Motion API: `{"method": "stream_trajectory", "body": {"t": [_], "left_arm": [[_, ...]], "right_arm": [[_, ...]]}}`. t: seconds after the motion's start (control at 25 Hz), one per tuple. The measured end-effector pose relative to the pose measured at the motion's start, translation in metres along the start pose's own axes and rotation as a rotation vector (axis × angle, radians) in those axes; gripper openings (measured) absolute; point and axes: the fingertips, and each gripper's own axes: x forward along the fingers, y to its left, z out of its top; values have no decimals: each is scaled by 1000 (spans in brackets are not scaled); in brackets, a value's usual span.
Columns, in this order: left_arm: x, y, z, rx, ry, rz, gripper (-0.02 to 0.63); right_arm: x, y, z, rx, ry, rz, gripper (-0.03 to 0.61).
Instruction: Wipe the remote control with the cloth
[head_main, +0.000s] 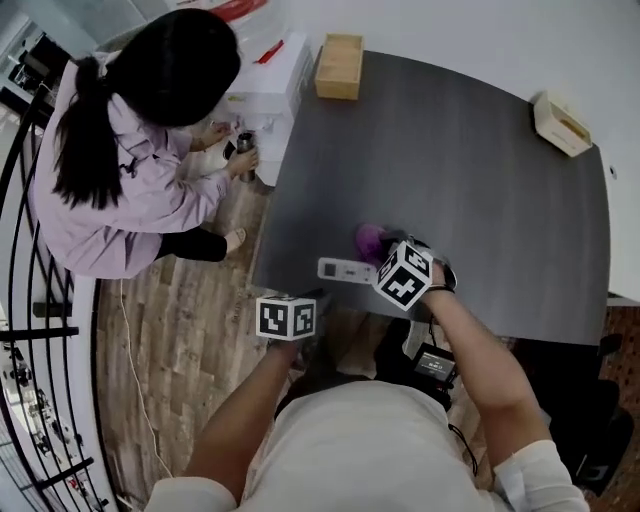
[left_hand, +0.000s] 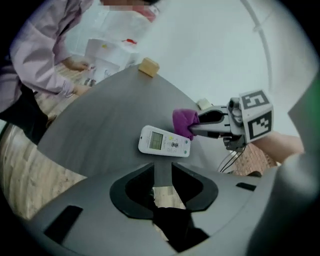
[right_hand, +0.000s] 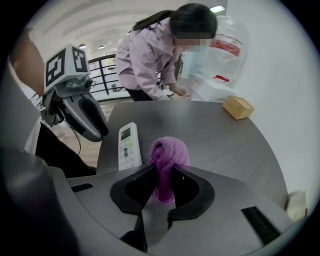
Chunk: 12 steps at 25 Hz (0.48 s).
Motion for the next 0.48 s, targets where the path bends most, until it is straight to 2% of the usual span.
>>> {"method": "stream_trajectory", "body": {"t": [0.12, 0.24, 0.48], "left_arm": [[11, 1, 9, -61, -10, -25, 107], [19, 7, 25, -77, -9, -33, 107], [41, 2, 51, 14, 21, -55, 107]], "right_arm": [[8, 24, -3, -18, 20, 64, 87], [8, 36, -6, 64, 4, 90, 87], [1, 50, -18, 256, -20, 86, 87]]}}
